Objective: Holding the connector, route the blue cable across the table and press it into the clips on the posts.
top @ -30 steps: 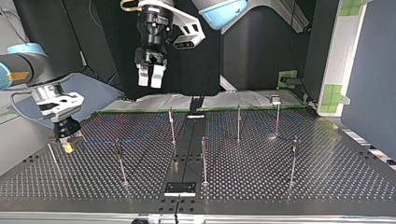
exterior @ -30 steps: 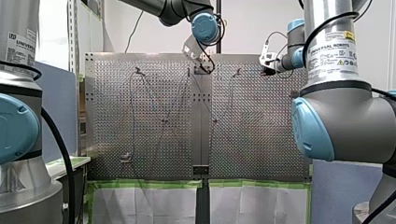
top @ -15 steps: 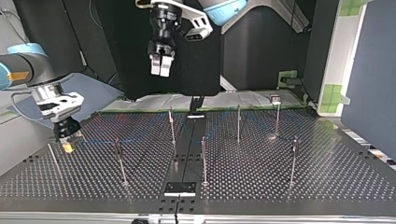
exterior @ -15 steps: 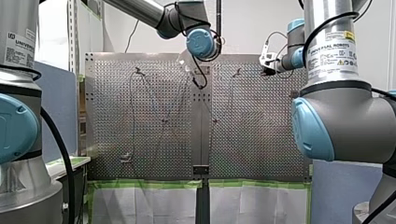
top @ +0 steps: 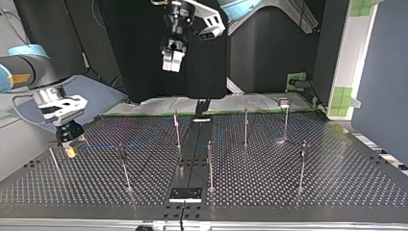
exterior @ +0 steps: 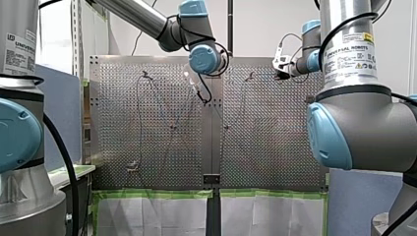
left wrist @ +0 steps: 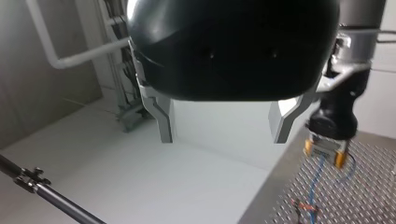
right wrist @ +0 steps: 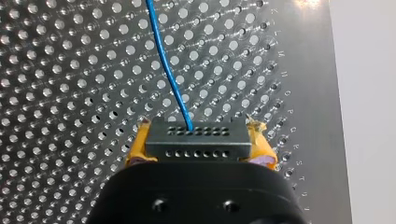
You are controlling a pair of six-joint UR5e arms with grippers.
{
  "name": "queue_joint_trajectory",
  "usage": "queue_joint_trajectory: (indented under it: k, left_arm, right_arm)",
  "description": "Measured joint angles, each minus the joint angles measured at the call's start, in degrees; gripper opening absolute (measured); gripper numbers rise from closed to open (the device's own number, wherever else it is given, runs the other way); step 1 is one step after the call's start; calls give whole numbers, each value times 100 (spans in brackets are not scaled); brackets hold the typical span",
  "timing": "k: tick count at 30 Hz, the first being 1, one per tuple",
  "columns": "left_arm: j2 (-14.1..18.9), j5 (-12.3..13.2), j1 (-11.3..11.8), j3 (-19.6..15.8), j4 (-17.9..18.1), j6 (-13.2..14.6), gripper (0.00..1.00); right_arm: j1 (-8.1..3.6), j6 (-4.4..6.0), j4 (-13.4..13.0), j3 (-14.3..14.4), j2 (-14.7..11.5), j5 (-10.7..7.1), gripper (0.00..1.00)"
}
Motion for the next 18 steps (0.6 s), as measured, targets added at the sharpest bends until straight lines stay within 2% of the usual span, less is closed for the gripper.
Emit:
queue_joint_trajectory:
  k: [7,10,14,18]
  left_arm:
    - [180,337,37,-359,359,-336,100]
    - [184,330,51,-522,524,-475,100]
    - [104,338,89,-734,734,-656,100]
    - [-70,499,168,-936,936,-851,100]
  right_arm:
    - [7,0,38,0,-4,10,0]
    - [9,-1,44,0,-4,11,0]
    - [10,0,43,0,-6,18,0]
    - [10,0,42,0,-4,19,0]
